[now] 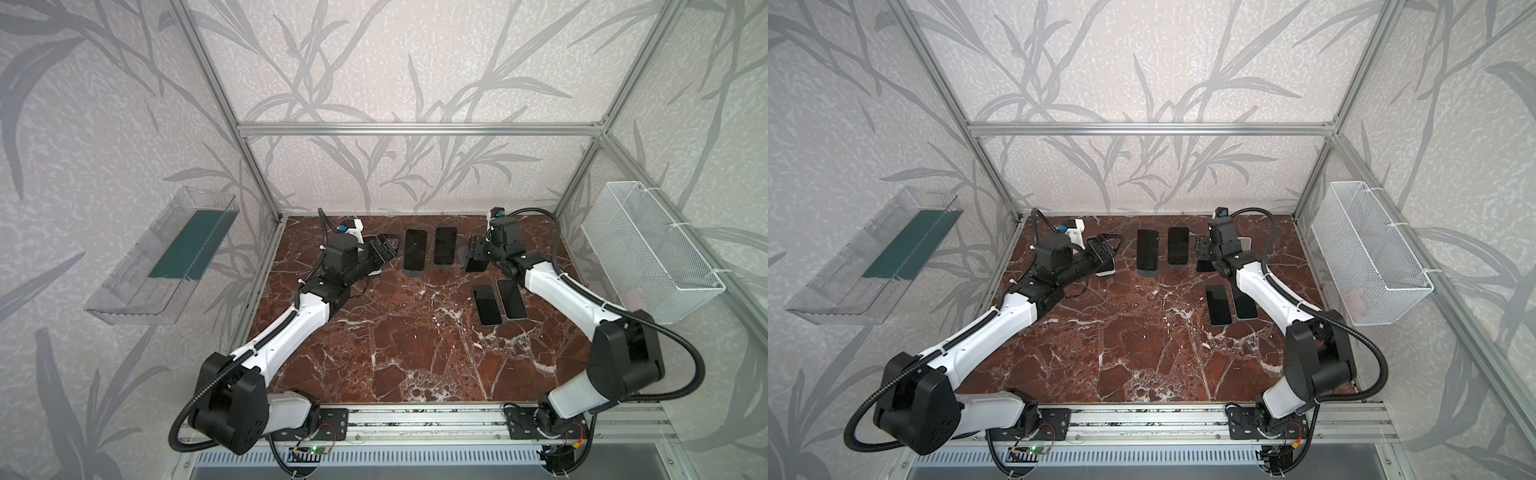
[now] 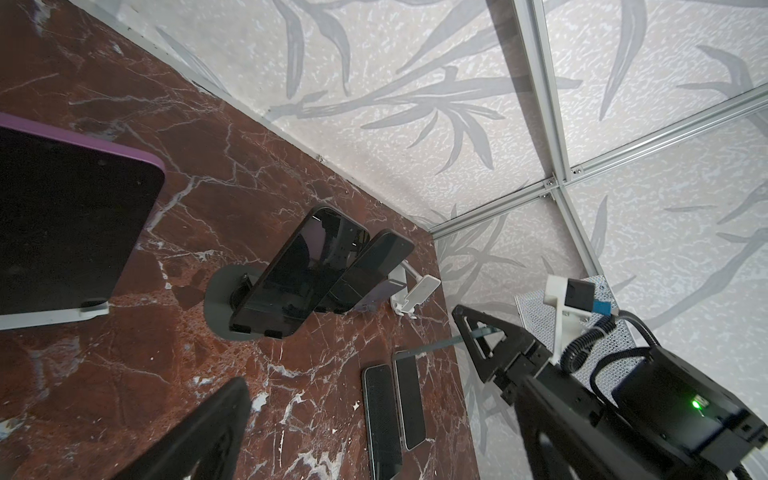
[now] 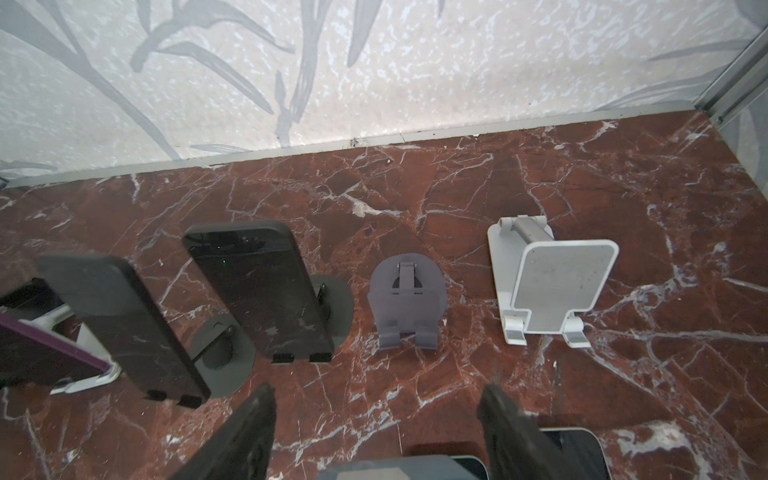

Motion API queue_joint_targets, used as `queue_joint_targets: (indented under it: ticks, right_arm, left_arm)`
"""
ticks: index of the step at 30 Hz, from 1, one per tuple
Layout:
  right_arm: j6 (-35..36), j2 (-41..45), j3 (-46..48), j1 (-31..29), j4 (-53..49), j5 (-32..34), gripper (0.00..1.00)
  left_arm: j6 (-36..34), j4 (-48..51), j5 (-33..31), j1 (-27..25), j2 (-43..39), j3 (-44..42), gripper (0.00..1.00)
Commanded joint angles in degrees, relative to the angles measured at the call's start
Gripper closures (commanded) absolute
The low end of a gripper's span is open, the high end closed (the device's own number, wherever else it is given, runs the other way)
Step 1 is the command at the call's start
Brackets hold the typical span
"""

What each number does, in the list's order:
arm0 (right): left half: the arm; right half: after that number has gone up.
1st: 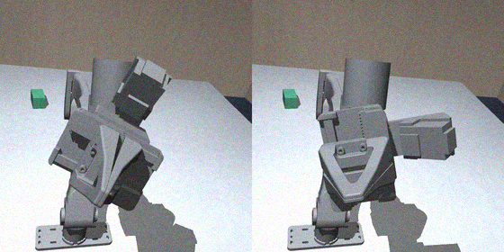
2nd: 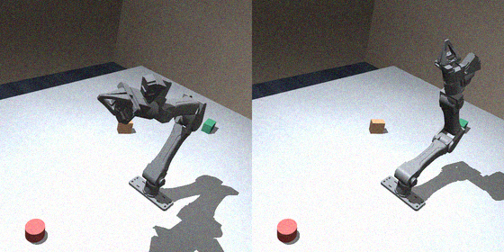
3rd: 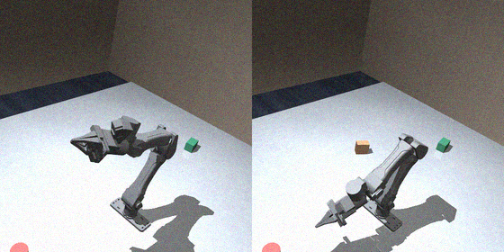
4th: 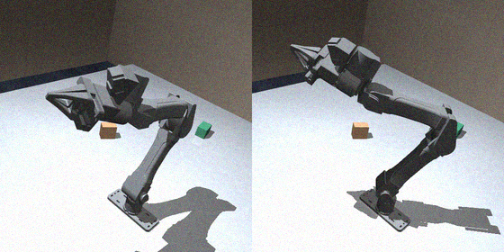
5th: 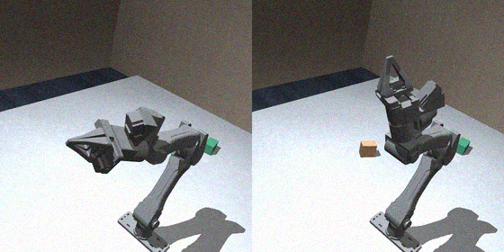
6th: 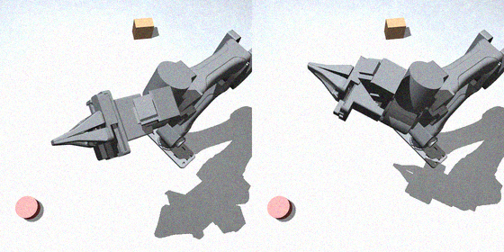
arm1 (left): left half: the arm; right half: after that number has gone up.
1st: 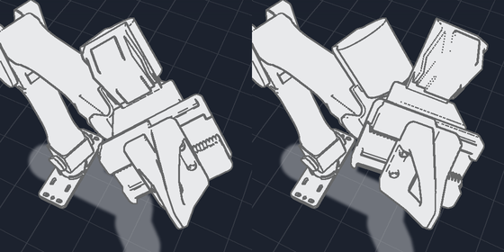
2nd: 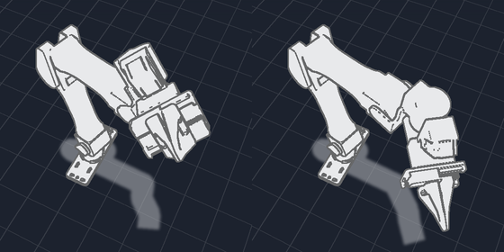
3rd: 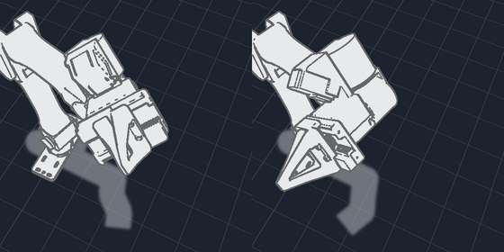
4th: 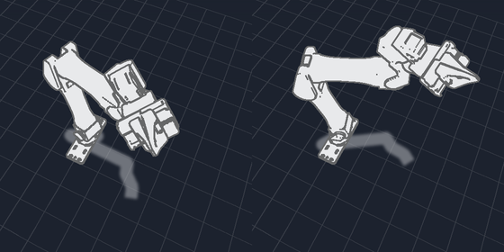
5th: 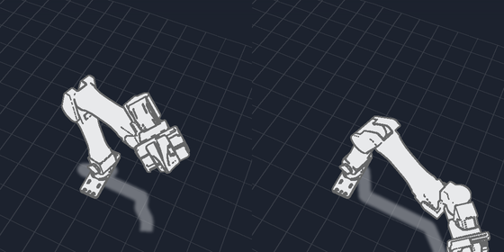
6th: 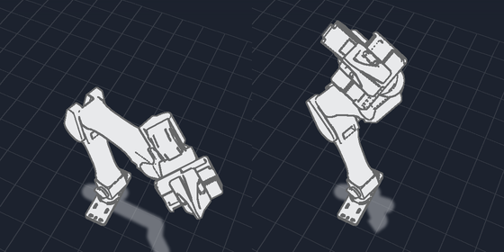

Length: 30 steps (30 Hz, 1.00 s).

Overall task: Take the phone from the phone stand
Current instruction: 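Lift the phone out of the grey stand and carry it nearer the robot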

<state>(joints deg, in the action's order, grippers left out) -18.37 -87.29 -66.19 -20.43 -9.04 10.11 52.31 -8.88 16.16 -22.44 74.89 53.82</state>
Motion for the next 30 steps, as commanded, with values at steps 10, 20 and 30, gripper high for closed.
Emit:
queue_joint_targets:
  ticks: [10, 20, 30]
  right_arm:
    - [-2.34, 15.74, 12.64, -9.05, -0.26, 3.05, 0.40]
    - [-7.82, 24.91, 20.36, -12.24, -7.54, 1.10, 0.40]
    - [-10.38, 19.55, 21.42, -15.25, -8.06, -1.70, 0.41]
  left_arm:
    - [1.91, -2.18, 1.30, 0.20, 1.40, -0.73, 0.02]
    - [3.84, -3.72, 1.87, 0.12, 1.87, -1.46, 0.04]
    - [4.20, -3.77, 2.22, -0.13, 2.41, -1.50, 0.05]
